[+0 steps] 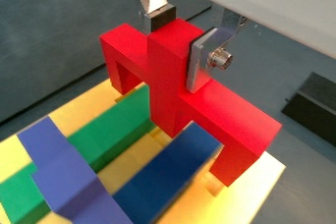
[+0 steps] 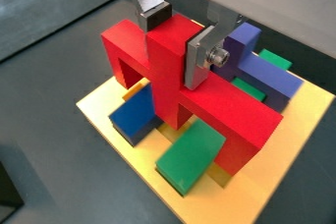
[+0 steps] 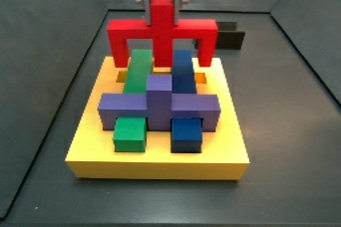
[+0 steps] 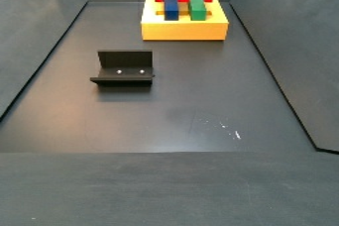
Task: Pick up the red object. Move up. Place the red object on the fixture. Regrasp the red object. Move to above the board. Insert the red object.
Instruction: Insert the red object.
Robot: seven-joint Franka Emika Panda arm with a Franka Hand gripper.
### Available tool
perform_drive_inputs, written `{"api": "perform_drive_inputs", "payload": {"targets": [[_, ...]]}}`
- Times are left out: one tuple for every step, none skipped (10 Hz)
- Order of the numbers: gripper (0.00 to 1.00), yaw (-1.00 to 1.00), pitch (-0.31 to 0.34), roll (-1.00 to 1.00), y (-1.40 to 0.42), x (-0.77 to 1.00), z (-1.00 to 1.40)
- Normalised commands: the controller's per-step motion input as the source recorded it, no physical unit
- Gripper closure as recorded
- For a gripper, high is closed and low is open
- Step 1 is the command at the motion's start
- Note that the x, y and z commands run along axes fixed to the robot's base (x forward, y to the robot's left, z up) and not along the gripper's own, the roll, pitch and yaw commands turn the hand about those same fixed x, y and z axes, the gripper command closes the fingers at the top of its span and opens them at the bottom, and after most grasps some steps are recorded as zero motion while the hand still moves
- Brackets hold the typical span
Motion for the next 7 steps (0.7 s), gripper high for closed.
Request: {"api": "perform_drive_inputs", "payload": {"targets": [[1.00, 0.00, 0.000, 0.10, 0.00, 0.06, -0.18], [1.00, -0.03, -0.023, 0.12, 0.00, -0.05, -0.22], [1.00, 0.00, -0.010, 0.07, 0.00, -0.10, -0.09], [1.00, 0.00, -0.019, 0.00, 0.00, 0.00, -0.10], [1.00, 0.00, -0.017, 0.01, 0.00, 0.00, -0.09], [1.00, 0.00, 0.011, 0.04, -0.01, 0.10, 0.05], [1.00, 0.00, 0.041, 0.06, 0.00, 0.01, 0.43]]}}
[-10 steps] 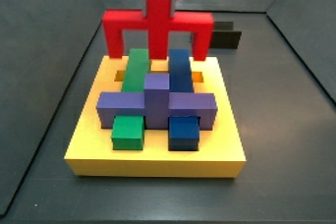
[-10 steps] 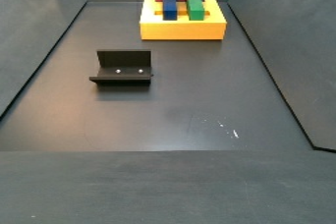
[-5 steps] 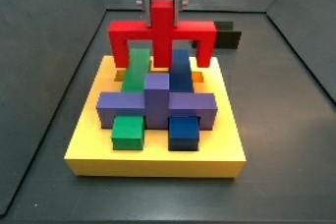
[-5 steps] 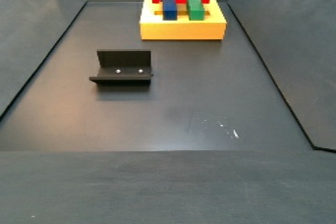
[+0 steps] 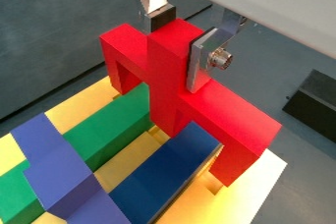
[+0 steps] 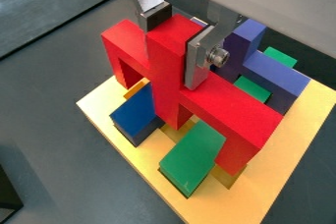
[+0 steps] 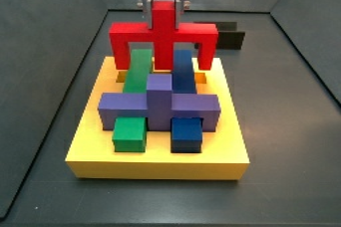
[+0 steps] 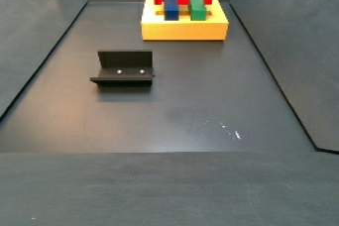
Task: Pick up the red object. Move up. Place the red object on the fixture. Regrasp the red object. Move to above the board. Insert the red object.
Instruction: Insert the red object.
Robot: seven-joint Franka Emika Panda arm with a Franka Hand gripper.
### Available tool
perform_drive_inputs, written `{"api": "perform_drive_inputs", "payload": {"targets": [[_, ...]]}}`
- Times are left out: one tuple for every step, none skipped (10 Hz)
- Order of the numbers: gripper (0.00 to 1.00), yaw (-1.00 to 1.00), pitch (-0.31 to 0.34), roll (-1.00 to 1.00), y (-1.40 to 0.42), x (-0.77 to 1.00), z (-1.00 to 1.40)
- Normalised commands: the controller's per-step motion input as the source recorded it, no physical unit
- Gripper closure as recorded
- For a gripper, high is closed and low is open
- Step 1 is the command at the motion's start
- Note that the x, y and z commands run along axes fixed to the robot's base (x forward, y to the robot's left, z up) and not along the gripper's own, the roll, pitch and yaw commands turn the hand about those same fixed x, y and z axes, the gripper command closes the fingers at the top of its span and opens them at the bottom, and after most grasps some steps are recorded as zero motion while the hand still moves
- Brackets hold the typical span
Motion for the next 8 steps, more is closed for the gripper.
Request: {"api": "perform_drive_inputs", "payload": {"targets": [[1.00, -0.01, 0.000, 0.06, 0.00, 0.00, 0.37], [1.00, 0.00, -0.030, 0.07, 0.00, -0.02, -0.05], [1.00, 0.00, -0.124, 0.10, 0.00, -0.09, -0.32], [1.00, 0.00, -0.084, 0.12, 0.00, 0.00, -0.40], [1.00, 0.00, -0.063, 0.06, 0.00, 0.00, -0.30], [1.00, 0.00, -0.034, 0.06, 0.00, 0.01, -0.37], [1.00, 0.00, -0.034, 0.08, 0.00, 0.00, -0.41], [1.00, 0.00, -0.050, 0.08, 0.00, 0.00, -0.43]]}}
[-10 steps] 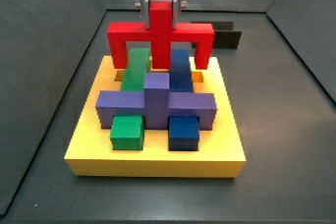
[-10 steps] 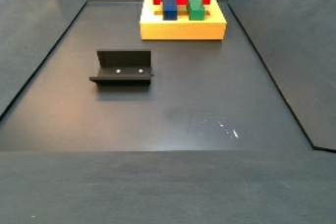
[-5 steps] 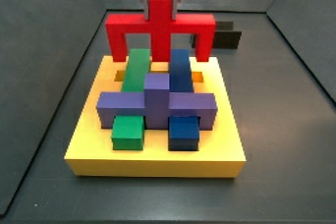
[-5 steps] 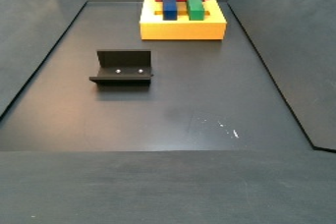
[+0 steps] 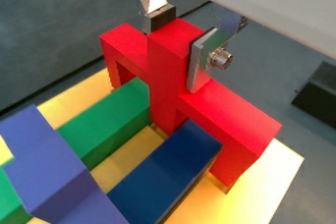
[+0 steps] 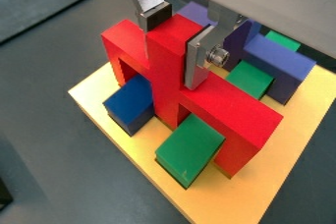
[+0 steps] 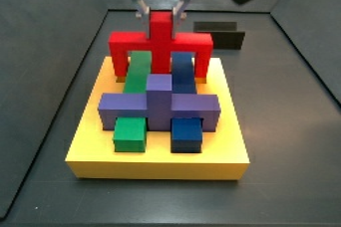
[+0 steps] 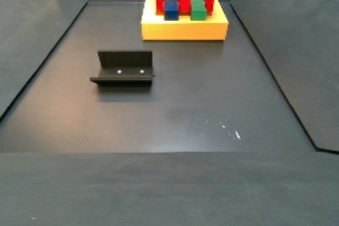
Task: Pick up the red object. Move up. Place the red object on the fixture. Regrasp the red object. Move to above the board. Insert the red object.
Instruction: Insert the red object.
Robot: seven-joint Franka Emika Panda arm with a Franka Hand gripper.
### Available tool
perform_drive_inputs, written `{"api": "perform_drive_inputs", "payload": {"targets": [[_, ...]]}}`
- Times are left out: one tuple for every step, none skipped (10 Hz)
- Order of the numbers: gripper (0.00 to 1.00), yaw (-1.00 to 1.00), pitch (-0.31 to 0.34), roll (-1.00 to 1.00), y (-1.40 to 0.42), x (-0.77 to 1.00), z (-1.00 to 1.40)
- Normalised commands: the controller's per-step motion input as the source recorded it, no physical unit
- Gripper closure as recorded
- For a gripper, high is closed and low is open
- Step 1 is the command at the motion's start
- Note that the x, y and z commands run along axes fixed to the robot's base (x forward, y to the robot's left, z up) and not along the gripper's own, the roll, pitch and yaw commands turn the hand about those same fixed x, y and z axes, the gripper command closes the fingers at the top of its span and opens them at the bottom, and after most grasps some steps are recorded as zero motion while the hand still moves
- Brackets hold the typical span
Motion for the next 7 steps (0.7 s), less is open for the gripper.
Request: {"api": "perform_drive_inputs", "payload": {"targets": [[1.00, 0.00, -0.029, 0.04, 0.00, 0.00, -0.34], [1.00, 0.00, -0.017, 0.00, 0.00, 0.00, -0.25], [1.00, 0.00, 0.000, 0.00, 0.00, 0.06, -0.19], [1.00, -0.01, 0.000, 0.00, 0.00, 0.06, -0.15], [1.00, -0.03, 0.000, 0.00, -0.04, 0.10, -0.08], [1.00, -0.02, 0.000, 0.00, -0.03, 0.10, -0.12], [1.00, -0.06, 0.000, 0.00, 0.00, 0.15, -0.16]]}}
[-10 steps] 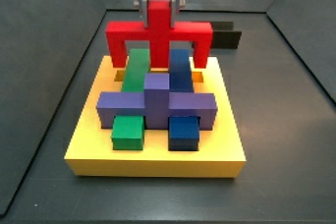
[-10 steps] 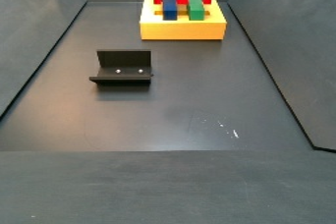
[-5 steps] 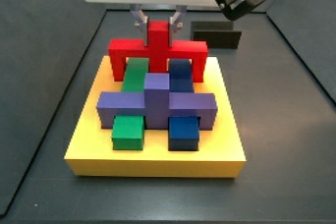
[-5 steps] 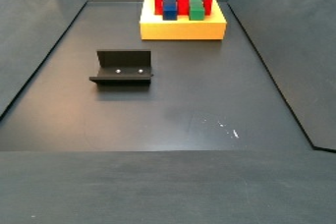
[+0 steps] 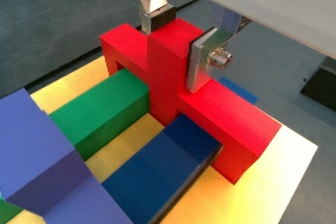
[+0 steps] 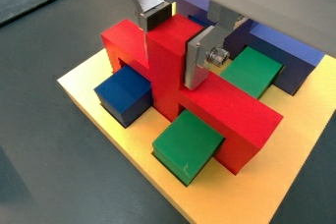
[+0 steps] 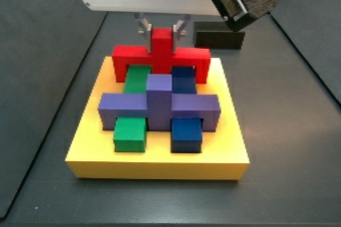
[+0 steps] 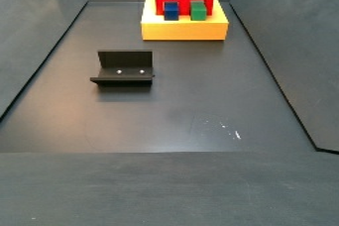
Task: Pick up the red object. Move up. Place the red object on the fixture. Regrasp the red object. Move to above the board. Insert the red object.
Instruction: Insert the red object.
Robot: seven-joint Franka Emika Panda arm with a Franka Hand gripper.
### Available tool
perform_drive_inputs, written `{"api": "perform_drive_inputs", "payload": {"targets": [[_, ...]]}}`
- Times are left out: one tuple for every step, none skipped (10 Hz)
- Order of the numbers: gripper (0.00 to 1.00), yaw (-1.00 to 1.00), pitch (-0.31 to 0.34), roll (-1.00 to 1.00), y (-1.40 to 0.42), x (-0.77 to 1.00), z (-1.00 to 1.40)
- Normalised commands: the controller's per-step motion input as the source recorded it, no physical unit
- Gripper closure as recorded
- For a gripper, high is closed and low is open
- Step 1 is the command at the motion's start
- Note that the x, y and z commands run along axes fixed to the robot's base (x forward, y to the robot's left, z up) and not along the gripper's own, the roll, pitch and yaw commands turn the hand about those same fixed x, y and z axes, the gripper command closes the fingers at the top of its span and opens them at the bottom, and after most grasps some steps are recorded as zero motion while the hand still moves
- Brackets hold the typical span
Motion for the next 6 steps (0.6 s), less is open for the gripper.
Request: {"api": "perform_drive_inputs", "payload": {"targets": [[1.00, -0.06, 0.000, 0.00, 0.00, 0.26, -0.16], [1.00, -0.05, 0.000, 0.00, 0.00, 0.29, -0.17], [1.00, -0.04, 0.010, 0.00, 0.00, 0.31, -0.17], [1.00, -0.03, 0.013, 0.00, 0.00, 0.22, -0.12], [1.00, -0.02, 0.000, -0.02, 0.08, 0.07, -0.18], [1.00, 0.00, -0.016, -0.03, 0.04, 0.00, -0.22]]}}
